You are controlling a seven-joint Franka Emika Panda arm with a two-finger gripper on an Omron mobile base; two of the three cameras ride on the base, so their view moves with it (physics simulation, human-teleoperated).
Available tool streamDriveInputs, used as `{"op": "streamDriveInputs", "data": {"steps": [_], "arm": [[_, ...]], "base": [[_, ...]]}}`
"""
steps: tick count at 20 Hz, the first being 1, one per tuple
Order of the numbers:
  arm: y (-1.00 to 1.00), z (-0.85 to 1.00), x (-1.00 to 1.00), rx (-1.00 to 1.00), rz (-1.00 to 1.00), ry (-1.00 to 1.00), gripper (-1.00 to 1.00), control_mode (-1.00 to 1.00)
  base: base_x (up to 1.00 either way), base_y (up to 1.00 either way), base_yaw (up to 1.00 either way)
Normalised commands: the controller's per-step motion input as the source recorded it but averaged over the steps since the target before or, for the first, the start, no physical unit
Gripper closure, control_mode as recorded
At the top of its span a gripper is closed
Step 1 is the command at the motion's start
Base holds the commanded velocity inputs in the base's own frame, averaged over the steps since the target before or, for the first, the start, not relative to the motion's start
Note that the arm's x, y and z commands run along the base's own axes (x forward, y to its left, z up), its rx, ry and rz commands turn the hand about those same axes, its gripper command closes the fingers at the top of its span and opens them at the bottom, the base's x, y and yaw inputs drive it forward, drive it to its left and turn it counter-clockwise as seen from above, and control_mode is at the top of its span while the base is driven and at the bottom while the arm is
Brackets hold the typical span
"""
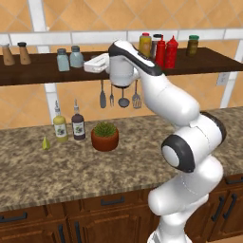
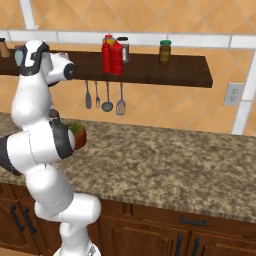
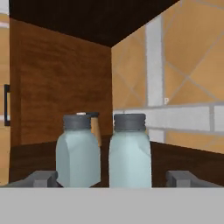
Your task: Put the shaker and condiment bottle from the counter next to their counterparts in the cabinet.
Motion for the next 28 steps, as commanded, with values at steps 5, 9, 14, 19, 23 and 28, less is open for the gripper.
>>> {"op": "streamDriveInputs", "data": {"steps": [5, 9, 14, 19, 23, 28], "arm": [[-0.26, -0.25, -0.67, 0.15, -0.02, 0.28, -1.00, -1.00], [-0.35, -0.31, -0.77, 0.14, 0.00, 0.29, -1.00, -1.00], [-0.45, -0.37, -0.90, 0.14, 0.00, 0.23, -1.00, -1.00], [-0.45, -0.45, -0.95, 0.13, 0.00, 0.19, -1.00, -1.00], [-0.40, -0.56, -0.93, 0.10, 0.00, 0.19, -1.00, -1.00], [-0.40, -0.65, -0.86, 0.07, 0.00, 0.13, -1.00, -1.00]], "base": [[0.00, 0.00, 0.00], [0.00, 0.00, 0.00], [0.00, 0.00, 0.00], [0.00, 0.00, 0.00], [0.00, 0.00, 0.00], [0.00, 0.00, 0.00]]}}
